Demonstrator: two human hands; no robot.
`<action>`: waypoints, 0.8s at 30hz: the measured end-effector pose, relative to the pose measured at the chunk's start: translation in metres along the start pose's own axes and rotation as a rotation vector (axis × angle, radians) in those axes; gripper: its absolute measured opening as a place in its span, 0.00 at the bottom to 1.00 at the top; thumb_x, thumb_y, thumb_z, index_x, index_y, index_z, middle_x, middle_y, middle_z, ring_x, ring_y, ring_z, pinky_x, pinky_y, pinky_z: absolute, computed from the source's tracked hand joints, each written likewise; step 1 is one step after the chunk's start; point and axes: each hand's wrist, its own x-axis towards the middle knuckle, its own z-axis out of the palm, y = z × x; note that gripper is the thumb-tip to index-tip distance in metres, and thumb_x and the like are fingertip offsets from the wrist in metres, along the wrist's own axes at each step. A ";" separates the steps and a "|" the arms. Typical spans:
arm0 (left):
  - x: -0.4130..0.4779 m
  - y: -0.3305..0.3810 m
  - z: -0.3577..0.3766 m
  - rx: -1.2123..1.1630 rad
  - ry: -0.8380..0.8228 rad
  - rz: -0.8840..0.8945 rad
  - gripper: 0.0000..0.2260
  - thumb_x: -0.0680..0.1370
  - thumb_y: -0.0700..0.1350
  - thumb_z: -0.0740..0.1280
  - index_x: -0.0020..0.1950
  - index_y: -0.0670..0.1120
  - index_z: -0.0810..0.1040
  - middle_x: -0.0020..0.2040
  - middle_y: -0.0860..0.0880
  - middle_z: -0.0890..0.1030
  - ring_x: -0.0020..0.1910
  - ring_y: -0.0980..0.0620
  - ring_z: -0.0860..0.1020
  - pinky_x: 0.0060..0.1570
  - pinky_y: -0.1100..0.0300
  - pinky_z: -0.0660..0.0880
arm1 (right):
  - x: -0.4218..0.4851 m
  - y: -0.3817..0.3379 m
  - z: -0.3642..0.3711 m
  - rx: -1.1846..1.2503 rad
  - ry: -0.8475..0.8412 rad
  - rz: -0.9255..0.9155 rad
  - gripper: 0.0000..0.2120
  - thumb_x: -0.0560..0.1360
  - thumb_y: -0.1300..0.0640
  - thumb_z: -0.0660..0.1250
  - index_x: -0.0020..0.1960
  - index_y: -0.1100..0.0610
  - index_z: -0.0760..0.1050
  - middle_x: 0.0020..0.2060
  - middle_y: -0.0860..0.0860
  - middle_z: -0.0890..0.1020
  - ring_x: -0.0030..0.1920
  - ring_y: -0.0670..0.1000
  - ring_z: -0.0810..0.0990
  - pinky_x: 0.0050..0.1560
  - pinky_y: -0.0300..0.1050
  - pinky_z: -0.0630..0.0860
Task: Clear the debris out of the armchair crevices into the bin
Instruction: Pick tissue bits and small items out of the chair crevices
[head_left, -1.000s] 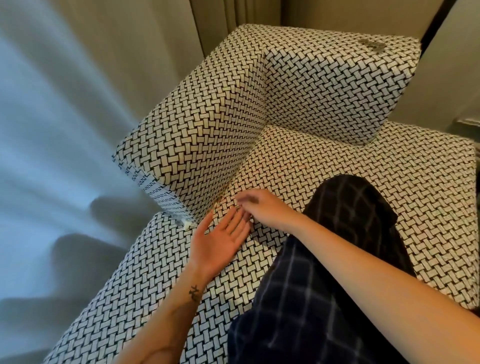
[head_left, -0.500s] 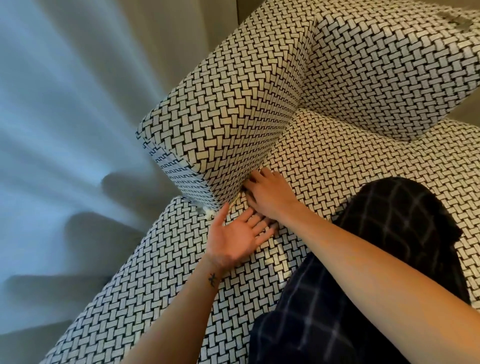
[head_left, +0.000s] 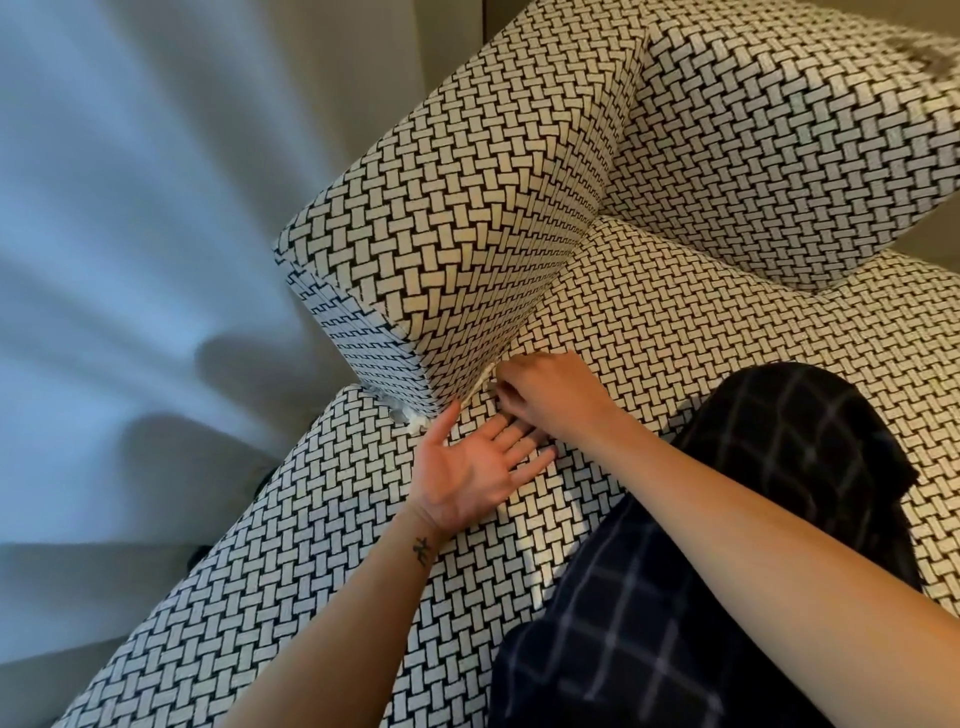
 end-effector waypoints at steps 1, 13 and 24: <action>0.000 0.000 0.001 -0.005 0.004 -0.002 0.35 0.82 0.62 0.57 0.81 0.41 0.59 0.79 0.37 0.65 0.79 0.37 0.62 0.78 0.36 0.55 | -0.005 0.000 -0.001 0.071 -0.002 0.026 0.11 0.81 0.48 0.63 0.52 0.54 0.79 0.44 0.50 0.84 0.43 0.52 0.82 0.40 0.47 0.78; -0.001 -0.002 0.000 0.060 0.089 0.067 0.28 0.86 0.55 0.52 0.82 0.40 0.58 0.80 0.39 0.65 0.79 0.41 0.64 0.78 0.40 0.60 | -0.028 0.007 -0.005 0.621 -0.140 0.251 0.02 0.75 0.51 0.71 0.46 0.48 0.79 0.45 0.42 0.81 0.47 0.43 0.79 0.49 0.43 0.78; -0.022 0.009 -0.011 0.038 0.081 0.062 0.31 0.85 0.58 0.55 0.78 0.36 0.65 0.78 0.37 0.67 0.78 0.38 0.66 0.79 0.39 0.55 | 0.015 -0.004 0.005 0.169 -0.224 0.208 0.20 0.80 0.48 0.62 0.66 0.59 0.77 0.61 0.54 0.79 0.65 0.55 0.74 0.65 0.50 0.71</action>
